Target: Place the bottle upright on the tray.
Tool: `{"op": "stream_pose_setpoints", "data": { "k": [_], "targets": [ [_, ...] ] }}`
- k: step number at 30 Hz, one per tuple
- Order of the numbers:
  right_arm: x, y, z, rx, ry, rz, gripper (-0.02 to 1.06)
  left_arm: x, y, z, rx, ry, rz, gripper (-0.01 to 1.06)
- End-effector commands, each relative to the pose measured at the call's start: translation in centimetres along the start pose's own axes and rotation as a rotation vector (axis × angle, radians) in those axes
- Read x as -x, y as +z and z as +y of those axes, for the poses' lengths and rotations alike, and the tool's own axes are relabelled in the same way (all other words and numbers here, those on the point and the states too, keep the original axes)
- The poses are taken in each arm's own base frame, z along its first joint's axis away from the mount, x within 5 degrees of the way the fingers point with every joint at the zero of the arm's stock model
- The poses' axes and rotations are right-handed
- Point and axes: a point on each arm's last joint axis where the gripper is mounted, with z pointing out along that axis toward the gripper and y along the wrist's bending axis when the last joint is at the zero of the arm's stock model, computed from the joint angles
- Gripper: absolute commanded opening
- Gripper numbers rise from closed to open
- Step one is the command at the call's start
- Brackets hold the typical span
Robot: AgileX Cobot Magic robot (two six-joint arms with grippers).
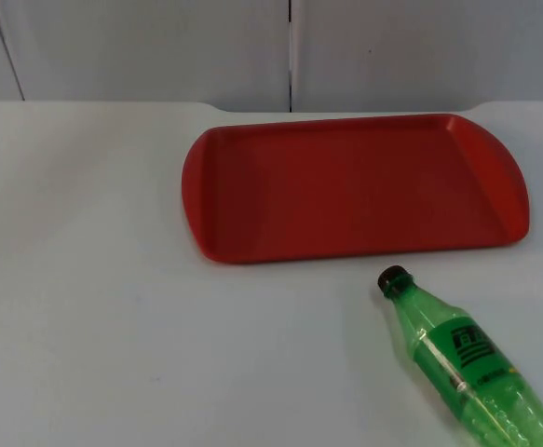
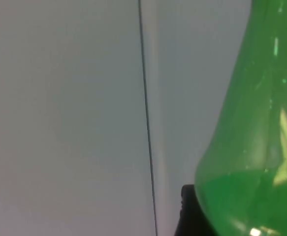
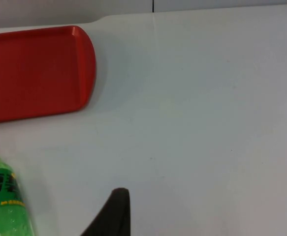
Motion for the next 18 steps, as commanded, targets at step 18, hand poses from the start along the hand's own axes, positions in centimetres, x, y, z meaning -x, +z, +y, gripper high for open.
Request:
{"op": "stream_pose_setpoints", "data": {
  "k": [18],
  "targets": [
    [0.0, 0.0, 0.0, -0.003, 0.0, -0.007, 1.04, -10.5, 4.6, -2.2, -0.168, 0.014, -0.136, 0.0]
  ]
}}
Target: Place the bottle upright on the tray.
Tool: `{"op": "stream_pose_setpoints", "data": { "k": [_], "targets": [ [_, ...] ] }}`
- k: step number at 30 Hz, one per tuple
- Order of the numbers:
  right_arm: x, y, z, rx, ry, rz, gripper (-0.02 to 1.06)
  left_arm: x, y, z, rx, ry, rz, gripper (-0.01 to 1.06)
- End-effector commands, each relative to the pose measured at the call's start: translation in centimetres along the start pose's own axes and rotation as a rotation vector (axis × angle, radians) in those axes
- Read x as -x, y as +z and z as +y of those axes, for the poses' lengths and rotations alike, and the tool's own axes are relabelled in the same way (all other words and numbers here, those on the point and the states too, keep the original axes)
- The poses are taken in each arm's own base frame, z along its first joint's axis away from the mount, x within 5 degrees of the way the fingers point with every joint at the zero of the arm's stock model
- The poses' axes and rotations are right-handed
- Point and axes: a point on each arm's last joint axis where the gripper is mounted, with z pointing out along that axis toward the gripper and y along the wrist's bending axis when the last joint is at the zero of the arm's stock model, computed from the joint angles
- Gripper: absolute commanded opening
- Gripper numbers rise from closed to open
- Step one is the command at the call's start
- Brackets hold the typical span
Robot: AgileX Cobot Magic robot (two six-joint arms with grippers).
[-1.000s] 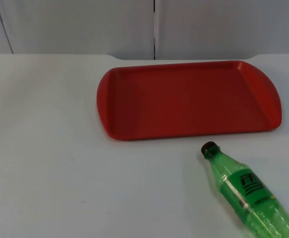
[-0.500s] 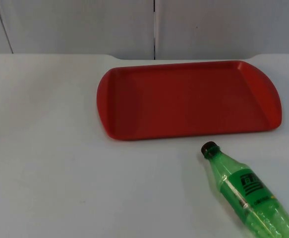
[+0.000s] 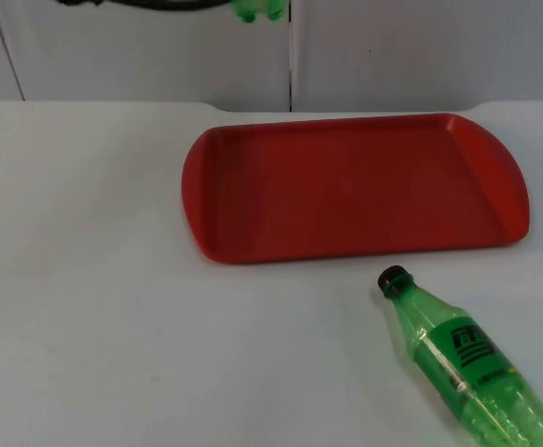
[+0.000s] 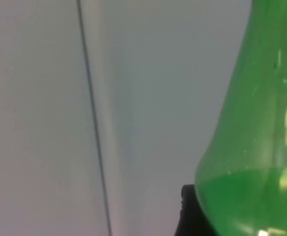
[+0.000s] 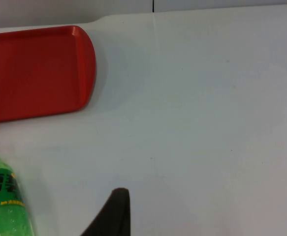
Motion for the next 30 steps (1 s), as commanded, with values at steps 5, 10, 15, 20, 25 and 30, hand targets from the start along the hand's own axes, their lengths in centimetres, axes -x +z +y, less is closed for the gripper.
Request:
{"op": "stream_pose_setpoints", "data": {
  "k": [5, 10, 15, 20, 25, 30],
  "targets": [
    [0.0, 0.0, 0.0, -0.003, 0.0, -0.007, 1.04, -2.7, 0.4, -1.1, -0.073, 0.0, -0.06, 0.0],
    [0.0, 0.0, 0.0, -0.003, 0.0, -0.007, 1.04, -6.8, 0.5, -1.5, -0.093, -0.019, -0.036, 0.0],
    [0.0, 0.0, 0.0, -0.003, 0.0, -0.007, 1.04, -10.8, 0.3, -1.9, -0.108, -0.04, -0.022, 0.0],
    [0.0, 0.0, 0.0, -0.003, 0.0, -0.007, 1.04, -13.8, -0.2, -2.3, -0.112, -0.061, -0.03, 0.0],
    [0.0, 0.0, 0.0, -0.003, 0.0, -0.007, 1.04, -16.3, -0.8, -2.5, -0.116, -0.065, -0.007, 0.0],
    [0.0, 0.0, 0.0, -0.001, 0.001, -0.007, 1.04, -17.5, -1.1, -2.7, -0.119, -0.064, 0.002, 0.0]
  ]
}}
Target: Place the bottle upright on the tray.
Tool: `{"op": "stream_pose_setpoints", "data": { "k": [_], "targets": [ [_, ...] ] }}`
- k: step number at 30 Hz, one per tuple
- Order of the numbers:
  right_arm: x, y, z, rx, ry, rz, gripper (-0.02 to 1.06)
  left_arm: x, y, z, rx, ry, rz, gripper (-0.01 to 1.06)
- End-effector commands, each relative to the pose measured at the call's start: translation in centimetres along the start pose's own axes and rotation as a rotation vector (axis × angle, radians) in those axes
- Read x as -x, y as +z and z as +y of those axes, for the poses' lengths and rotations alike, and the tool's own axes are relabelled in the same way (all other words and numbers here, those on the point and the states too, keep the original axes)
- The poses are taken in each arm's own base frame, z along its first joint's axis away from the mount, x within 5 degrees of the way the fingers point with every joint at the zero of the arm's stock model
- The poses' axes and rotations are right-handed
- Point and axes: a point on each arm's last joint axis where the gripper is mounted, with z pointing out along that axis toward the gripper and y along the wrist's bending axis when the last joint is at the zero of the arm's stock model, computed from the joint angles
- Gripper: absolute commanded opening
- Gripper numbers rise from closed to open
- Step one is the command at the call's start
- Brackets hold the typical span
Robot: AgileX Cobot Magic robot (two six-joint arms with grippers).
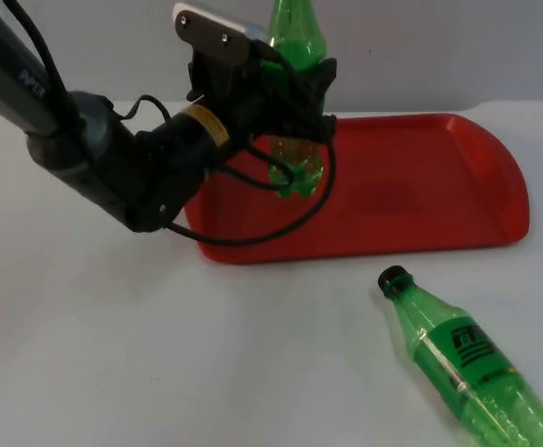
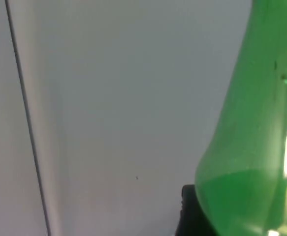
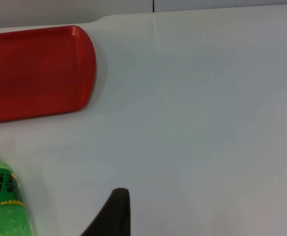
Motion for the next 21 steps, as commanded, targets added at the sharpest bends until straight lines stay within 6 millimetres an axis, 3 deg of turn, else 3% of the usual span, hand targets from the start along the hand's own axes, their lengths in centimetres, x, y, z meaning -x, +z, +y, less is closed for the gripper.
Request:
{"op": "stream_pose_setpoints", "data": {
  "k": [1, 11, 21],
  "targets": [
    [0.0, 0.0, 0.0, -0.001, 0.001, -0.007, 1.04, 0.5, 0.2, -0.3, -0.012, 0.005, -0.037, 0.0],
    [0.0, 0.0, 0.0, -0.001, 0.001, -0.007, 1.04, 0.1, 0.2, -0.6, -0.046, 0.061, 0.011, 0.0],
    [0.0, 0.0, 0.0, -0.001, 0.004, -0.007, 1.04, -1.9, -0.3, -0.8, -0.046, 0.064, 0.003, 0.0]
  ]
}}
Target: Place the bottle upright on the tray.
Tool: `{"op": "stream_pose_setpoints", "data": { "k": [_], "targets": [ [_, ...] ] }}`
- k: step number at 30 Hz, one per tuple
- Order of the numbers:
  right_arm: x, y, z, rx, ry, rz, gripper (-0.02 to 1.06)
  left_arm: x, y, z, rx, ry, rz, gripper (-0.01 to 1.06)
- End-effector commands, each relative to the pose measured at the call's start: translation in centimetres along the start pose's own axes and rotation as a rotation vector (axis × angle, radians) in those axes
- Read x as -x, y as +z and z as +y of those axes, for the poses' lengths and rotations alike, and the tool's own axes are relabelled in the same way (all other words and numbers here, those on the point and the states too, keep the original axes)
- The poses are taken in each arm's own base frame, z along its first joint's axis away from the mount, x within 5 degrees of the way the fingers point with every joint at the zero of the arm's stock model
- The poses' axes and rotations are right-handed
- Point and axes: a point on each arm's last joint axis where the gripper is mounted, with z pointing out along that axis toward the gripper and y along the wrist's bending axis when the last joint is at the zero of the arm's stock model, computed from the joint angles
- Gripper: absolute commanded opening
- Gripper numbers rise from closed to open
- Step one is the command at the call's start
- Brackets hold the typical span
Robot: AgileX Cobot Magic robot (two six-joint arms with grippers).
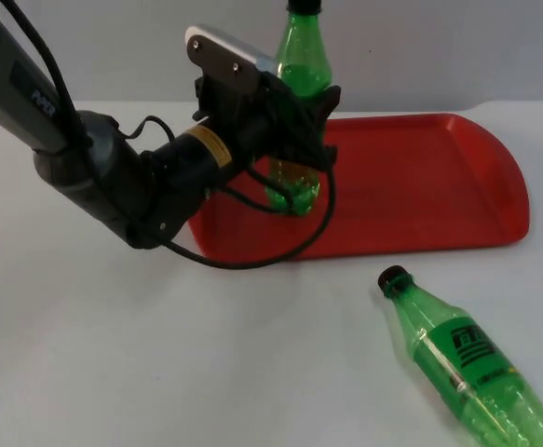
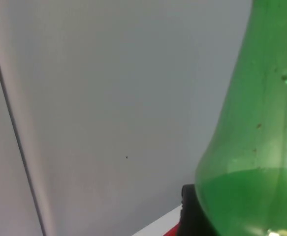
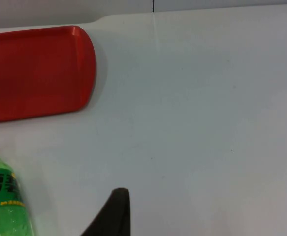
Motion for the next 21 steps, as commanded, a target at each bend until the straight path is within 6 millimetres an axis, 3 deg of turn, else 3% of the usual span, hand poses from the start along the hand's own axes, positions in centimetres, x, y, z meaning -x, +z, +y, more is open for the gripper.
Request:
{"op": "stream_pose_setpoints", "data": {
  "k": [1, 6, 10, 11, 15, 19, 21],
  "targets": [
    [-0.02, 0.0, 0.0, -0.001, 0.004, -0.007, 1.04, 0.18, 0.14, -0.34, -0.01, 0.004, -0.028, 0.0],
    [-0.02, 0.0, 0.0, -0.001, 0.004, -0.007, 1.04, 0.2, 0.14, -0.36, -0.012, 0.004, -0.029, 0.05],
    [-0.02, 0.0, 0.0, -0.001, 0.004, -0.007, 1.04, 0.17, 0.14, -0.39, -0.016, -0.004, -0.026, 0.34],
    [-0.02, 0.0, 0.0, -0.001, 0.004, -0.007, 1.04, 0.17, 0.14, -0.39, -0.016, -0.004, -0.026, 0.34],
    [-0.02, 0.0, 0.0, -0.001, 0.004, -0.007, 1.04, 0.17, 0.14, -0.39, -0.016, -0.033, -0.026, 0.79],
    [-0.02, 0.0, -0.02, -0.003, 0.003, -0.007, 1.04, 0.17, 0.14, -0.39, -0.016, -0.034, -0.026, 0.91],
    [-0.02, 0.0, -0.02, -0.003, 0.003, -0.007, 1.04, 0.17, 0.14, -0.39, -0.016, -0.034, -0.026, 0.92]
  ]
}}
